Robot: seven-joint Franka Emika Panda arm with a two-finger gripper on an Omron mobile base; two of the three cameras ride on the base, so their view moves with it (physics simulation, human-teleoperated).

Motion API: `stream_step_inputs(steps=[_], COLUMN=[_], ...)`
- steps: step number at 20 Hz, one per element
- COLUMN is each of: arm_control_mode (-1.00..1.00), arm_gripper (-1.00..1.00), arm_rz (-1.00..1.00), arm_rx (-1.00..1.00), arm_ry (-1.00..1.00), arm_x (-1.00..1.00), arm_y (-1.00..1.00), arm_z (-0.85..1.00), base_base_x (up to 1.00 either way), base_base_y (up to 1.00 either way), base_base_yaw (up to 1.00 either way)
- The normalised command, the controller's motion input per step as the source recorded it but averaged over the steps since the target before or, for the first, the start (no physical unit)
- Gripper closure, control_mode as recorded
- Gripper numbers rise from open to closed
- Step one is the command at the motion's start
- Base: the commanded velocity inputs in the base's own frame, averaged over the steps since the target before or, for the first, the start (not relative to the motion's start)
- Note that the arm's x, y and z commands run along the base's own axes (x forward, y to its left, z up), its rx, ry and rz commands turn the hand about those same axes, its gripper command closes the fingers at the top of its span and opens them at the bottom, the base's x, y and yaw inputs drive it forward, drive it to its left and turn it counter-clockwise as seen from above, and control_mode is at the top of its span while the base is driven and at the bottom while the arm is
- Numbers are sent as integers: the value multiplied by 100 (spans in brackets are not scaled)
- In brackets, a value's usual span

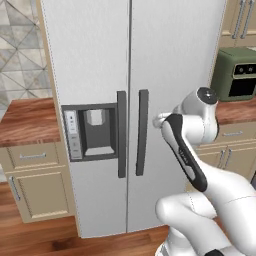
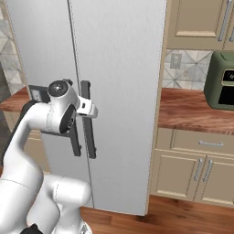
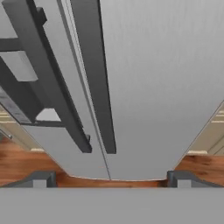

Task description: Retrieve the sausage and cheese from the fridge and place them on the cutting board on the counter.

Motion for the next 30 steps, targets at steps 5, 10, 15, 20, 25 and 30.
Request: stream_step_inputs(steps=[5,10,15,20,25,30], arm_control_mode=[-100,-100,-100,-100,-100,-100], arm_gripper=[-100,-100,-100,-100,-100,-100], arm_rz=[-7,-7,-3,-3,-1,0], arm_rx=[1,0,0,1,3,1], arm_ry=[5,12,7,1,0,0], arm_x=[34,55,59,55,53,39], arm_y=[23,30,12,1,2,9], arm_z=[-23,-27,-20,-23,-25,-17], base_base_x=[0,0,0,0,0,0], base_base_y=[0,0,0,0,0,0], base_base_yaw=[0,0,0,0,0,0])
